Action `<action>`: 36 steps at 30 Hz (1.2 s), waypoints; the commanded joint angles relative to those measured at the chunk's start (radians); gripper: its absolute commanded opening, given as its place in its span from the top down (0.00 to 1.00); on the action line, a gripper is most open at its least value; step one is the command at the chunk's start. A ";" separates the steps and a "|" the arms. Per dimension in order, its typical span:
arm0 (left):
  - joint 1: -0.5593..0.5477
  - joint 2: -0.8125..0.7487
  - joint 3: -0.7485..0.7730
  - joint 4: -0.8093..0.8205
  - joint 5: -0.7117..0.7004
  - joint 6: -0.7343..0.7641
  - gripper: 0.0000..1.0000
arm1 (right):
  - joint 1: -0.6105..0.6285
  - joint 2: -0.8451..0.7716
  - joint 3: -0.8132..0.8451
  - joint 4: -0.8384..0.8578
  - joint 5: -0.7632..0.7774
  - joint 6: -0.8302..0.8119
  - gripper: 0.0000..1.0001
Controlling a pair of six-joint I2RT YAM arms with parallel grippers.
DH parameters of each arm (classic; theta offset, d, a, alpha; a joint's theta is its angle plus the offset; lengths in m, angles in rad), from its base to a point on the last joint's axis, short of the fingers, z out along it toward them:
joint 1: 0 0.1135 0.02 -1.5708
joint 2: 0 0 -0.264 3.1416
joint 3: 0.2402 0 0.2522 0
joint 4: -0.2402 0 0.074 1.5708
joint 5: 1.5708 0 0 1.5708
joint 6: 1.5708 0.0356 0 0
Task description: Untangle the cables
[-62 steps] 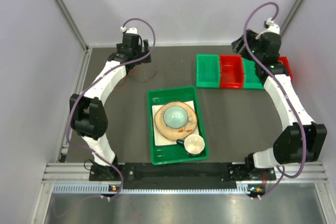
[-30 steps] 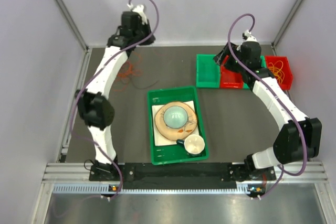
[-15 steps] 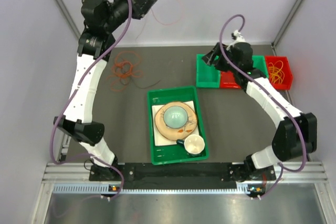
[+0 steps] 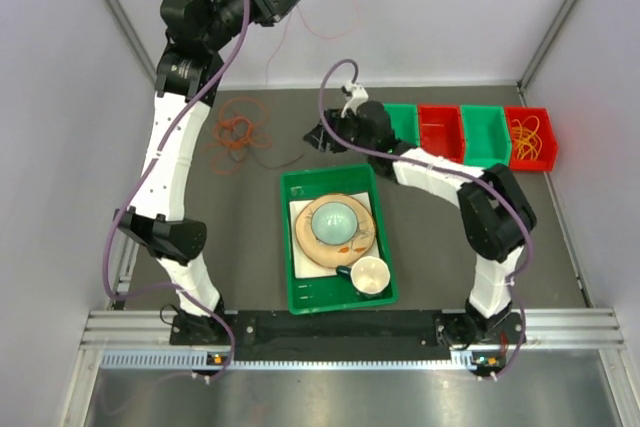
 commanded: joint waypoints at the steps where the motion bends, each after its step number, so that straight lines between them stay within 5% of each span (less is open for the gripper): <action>1: 0.004 -0.050 0.021 0.046 0.007 -0.012 1.00 | 0.085 0.052 -0.118 0.679 0.111 -0.117 0.37; 7: 0.005 -0.067 0.024 0.047 0.010 -0.018 1.00 | 0.169 0.253 0.104 0.678 0.217 -0.331 0.33; 18: 0.044 -0.090 0.022 0.050 0.045 -0.043 1.00 | 0.175 0.552 0.611 0.493 0.299 -0.300 0.37; 26: 0.074 -0.107 -0.017 0.081 0.070 -0.069 1.00 | 0.178 0.678 0.863 0.371 0.282 -0.265 0.80; 28: 0.079 -0.116 -0.025 0.081 0.070 -0.066 1.00 | 0.180 0.672 0.871 0.368 0.280 -0.262 1.00; 36: 0.169 -0.138 -0.096 0.093 -0.004 -0.026 1.00 | 0.177 0.277 0.298 0.570 0.392 -0.337 1.00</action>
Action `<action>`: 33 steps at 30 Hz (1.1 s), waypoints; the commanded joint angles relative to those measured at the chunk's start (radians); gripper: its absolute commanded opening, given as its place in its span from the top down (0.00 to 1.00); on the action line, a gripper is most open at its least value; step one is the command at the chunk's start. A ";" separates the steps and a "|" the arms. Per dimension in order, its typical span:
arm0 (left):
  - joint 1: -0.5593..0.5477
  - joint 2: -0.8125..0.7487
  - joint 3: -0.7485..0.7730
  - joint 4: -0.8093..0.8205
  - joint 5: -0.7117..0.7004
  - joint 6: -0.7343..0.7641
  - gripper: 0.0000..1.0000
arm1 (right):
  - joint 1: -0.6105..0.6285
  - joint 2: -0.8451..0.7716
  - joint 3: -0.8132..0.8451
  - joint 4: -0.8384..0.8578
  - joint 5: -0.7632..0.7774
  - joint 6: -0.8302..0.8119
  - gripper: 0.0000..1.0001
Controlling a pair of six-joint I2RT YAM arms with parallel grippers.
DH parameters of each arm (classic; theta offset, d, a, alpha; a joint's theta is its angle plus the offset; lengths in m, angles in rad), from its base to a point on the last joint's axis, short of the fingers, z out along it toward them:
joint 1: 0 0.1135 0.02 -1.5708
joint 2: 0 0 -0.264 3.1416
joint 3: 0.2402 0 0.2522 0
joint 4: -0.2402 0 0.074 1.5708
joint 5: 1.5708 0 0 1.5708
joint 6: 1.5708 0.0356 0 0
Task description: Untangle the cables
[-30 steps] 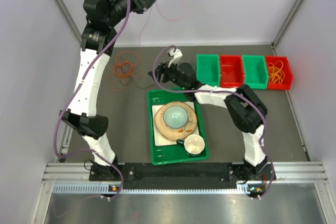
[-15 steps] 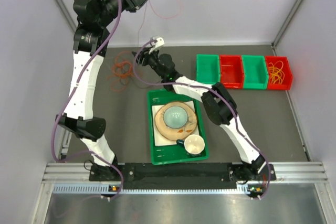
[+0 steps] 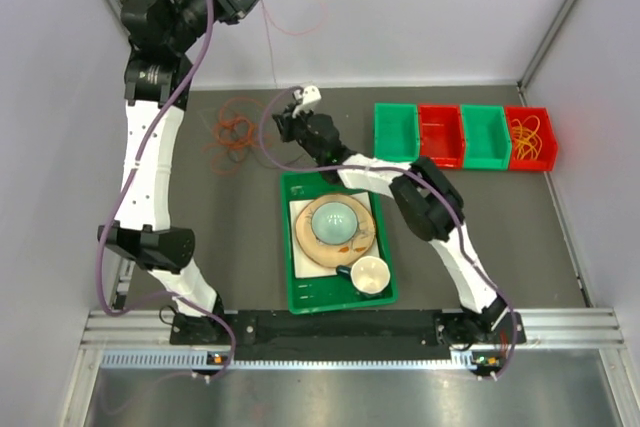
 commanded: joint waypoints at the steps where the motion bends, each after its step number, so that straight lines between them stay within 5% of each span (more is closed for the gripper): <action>1: 0.061 -0.043 -0.037 0.071 -0.050 0.018 1.00 | -0.002 -0.346 -0.276 0.130 0.089 -0.092 1.00; 6: 0.112 -0.030 -0.132 0.094 -0.087 0.026 1.00 | -0.063 -0.585 -0.373 -0.025 0.018 -0.101 1.00; 13: 0.118 0.010 -0.302 0.126 -0.110 0.029 1.00 | -0.121 -0.745 -0.231 -0.287 -0.053 -0.176 1.00; 20: 0.119 0.039 -0.402 0.112 -0.131 0.046 1.00 | -0.164 -0.434 0.407 -0.830 -0.215 -0.215 1.00; 24: 0.124 0.046 -0.431 0.045 -0.127 0.124 1.00 | -0.175 -0.234 0.706 -0.892 -0.271 -0.186 1.00; 33: 0.155 0.000 -0.656 0.179 0.211 0.201 0.99 | -0.178 -0.229 0.654 -0.826 -0.331 -0.040 1.00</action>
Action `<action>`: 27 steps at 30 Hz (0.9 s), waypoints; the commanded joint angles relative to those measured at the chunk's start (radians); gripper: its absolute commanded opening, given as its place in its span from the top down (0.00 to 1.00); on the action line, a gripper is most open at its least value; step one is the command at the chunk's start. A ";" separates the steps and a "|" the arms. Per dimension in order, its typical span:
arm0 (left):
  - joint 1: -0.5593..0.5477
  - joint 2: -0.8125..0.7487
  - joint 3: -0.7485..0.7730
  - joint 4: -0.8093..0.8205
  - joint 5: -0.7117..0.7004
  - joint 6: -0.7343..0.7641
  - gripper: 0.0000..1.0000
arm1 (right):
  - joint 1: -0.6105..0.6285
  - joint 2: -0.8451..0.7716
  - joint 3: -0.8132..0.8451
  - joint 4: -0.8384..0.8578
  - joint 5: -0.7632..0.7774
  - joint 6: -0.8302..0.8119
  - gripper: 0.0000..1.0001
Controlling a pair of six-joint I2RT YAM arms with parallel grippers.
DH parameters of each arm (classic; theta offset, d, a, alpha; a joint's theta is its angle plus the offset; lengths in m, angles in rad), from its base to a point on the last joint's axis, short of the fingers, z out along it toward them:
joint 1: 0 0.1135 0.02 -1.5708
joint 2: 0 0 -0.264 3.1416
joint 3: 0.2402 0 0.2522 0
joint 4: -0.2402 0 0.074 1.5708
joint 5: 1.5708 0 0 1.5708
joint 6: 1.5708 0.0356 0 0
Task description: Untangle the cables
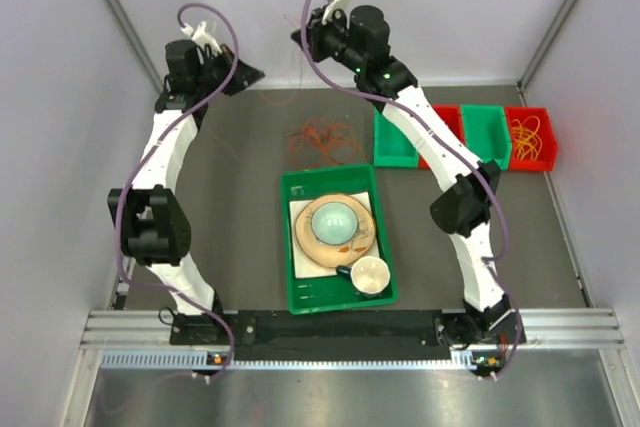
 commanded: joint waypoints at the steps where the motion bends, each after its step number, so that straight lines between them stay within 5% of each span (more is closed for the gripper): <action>1: 0.003 -0.034 -0.079 0.130 0.232 0.041 0.96 | -0.004 -0.029 0.023 0.024 -0.032 0.072 1.00; 6: -0.038 -0.040 -0.159 0.193 0.296 0.065 0.81 | -0.009 -0.038 0.006 0.005 -0.017 0.149 1.00; 14: -0.116 -0.015 -0.213 0.297 0.285 0.067 0.25 | -0.033 -0.019 -0.014 -0.008 -0.027 0.291 1.00; 21: -0.207 -0.003 -0.181 0.223 0.111 0.245 0.22 | -0.038 -0.031 -0.025 -0.004 -0.038 0.307 1.00; 27: -0.259 0.031 -0.181 0.249 -0.041 0.329 0.32 | -0.049 -0.037 -0.025 -0.004 -0.070 0.340 1.00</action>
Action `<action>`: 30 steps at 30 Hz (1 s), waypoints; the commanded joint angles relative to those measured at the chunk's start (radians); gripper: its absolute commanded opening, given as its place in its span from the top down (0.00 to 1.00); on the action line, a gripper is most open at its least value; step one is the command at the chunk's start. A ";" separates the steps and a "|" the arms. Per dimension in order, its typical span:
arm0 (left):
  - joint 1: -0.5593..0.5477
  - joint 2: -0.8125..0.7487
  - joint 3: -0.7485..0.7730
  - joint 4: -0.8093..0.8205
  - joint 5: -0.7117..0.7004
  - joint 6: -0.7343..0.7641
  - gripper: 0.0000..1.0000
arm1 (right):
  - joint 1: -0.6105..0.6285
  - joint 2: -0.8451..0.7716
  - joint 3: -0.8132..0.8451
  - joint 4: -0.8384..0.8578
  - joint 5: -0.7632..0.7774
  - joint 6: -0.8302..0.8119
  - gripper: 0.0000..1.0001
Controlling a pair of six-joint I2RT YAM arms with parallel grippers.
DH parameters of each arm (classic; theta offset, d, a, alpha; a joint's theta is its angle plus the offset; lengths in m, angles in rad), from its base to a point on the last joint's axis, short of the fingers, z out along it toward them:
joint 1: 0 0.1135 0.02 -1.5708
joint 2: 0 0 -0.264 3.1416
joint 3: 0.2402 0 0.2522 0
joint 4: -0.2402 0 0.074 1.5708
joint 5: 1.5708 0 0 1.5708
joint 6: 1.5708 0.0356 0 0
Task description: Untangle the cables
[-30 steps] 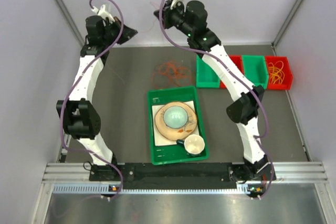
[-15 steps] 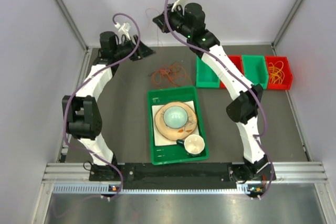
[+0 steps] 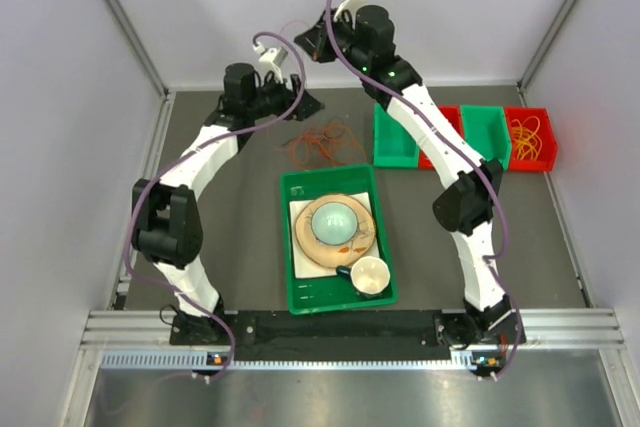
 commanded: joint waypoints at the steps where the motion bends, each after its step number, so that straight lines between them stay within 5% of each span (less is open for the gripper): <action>1: -0.031 0.035 0.038 0.045 -0.132 0.104 0.36 | -0.013 -0.042 0.007 0.026 -0.040 0.043 1.00; 2: -0.034 0.041 0.043 0.046 -0.142 0.106 0.42 | -0.016 -0.043 0.007 0.024 -0.040 0.043 1.00; 3: -0.034 0.046 0.044 0.049 -0.143 0.100 0.78 | -0.016 -0.045 0.004 0.023 -0.042 0.043 1.00; 4: -0.034 0.046 0.049 0.043 -0.151 0.095 1.00 | -0.024 -0.051 -0.005 0.023 -0.045 0.049 1.00; 9: -0.034 -0.037 0.012 0.060 -0.263 0.089 1.00 | -0.047 -0.059 -0.028 0.021 -0.057 0.067 0.96; 11: -0.033 -0.066 -0.005 0.069 -0.289 0.092 1.00 | -0.061 -0.060 -0.043 0.032 -0.080 0.086 0.63; 12: -0.031 -0.088 -0.003 0.066 -0.310 0.090 1.00 | -0.065 -0.065 -0.048 0.035 -0.085 0.094 0.29; 15: -0.007 -0.118 0.026 0.045 -0.303 0.069 1.00 | -0.085 -0.103 -0.098 0.033 -0.080 0.100 0.01; 24: 0.067 -0.071 0.309 -0.052 -0.211 -0.063 1.00 | -0.130 -0.249 -0.479 0.139 -0.042 0.077 0.01; 30: 0.067 -0.048 0.351 -0.262 -0.303 -0.029 1.00 | -0.082 -0.208 -0.547 -0.009 0.084 -0.162 0.10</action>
